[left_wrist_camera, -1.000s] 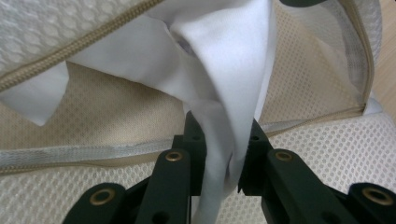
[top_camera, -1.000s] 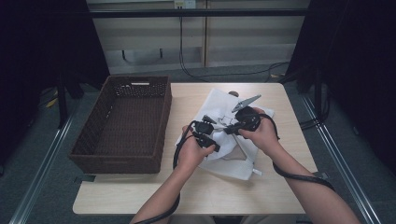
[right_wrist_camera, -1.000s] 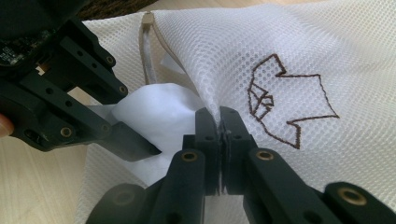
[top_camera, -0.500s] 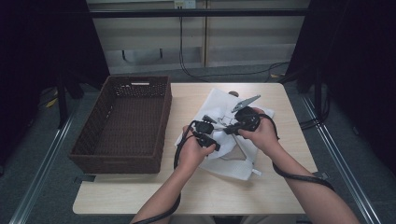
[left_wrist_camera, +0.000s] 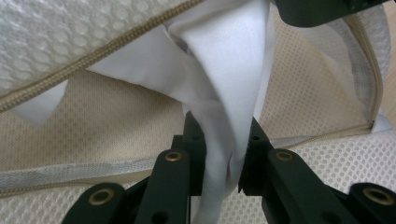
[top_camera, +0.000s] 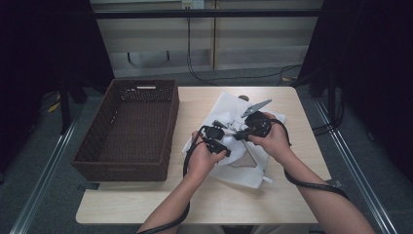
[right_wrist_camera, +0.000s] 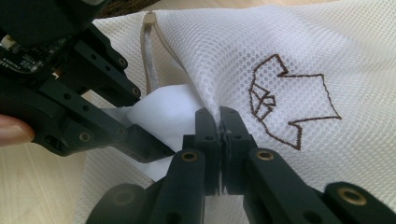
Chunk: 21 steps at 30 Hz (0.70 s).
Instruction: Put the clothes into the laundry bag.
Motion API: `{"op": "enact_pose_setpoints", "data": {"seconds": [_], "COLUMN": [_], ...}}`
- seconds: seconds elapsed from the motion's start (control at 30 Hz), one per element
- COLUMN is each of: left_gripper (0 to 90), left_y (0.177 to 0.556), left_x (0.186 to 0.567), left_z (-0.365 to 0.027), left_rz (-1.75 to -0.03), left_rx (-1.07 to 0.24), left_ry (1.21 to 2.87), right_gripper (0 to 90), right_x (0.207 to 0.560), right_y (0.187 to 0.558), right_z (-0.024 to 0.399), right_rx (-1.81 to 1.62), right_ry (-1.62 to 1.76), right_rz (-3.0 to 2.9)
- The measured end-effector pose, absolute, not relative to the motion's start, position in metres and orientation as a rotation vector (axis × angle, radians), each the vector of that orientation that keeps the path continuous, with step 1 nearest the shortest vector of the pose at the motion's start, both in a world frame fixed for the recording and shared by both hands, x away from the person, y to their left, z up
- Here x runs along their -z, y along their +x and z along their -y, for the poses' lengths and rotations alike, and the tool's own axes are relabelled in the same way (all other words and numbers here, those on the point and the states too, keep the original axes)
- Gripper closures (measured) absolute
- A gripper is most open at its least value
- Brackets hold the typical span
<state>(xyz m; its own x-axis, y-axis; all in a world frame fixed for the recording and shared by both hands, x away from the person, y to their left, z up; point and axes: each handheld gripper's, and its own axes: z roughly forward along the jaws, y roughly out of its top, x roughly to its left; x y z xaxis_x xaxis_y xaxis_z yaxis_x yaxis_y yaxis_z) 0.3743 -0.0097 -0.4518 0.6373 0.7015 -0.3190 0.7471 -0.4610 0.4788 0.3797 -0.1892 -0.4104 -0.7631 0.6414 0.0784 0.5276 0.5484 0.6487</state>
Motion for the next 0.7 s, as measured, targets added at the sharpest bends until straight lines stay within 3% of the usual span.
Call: {"op": "enact_pose_setpoints", "data": {"seconds": [0.47,0.6,0.7], "left_gripper": [75.2,69.5,60.5], "left_y": [0.3764,0.3769,0.3755], "left_x": [0.4552,0.4567,0.4551], "left_z": [0.0121,0.0111,0.0105], "left_rz": [-1.118,-1.121,-1.124], "left_rx": [0.08,0.104,0.13], "left_ry": [2.251,2.256,2.263], "right_gripper": [88.0,88.0,88.0], "right_x": [0.4097,0.4108,0.4111], "right_y": [0.3795,0.3801,0.3807], "right_z": [0.1885,0.1876,0.1887], "right_rx": [-1.018,-1.017,-1.019], "right_ry": [0.998,0.987,0.999], "right_rz": [-2.619,-2.62,-2.622]}}
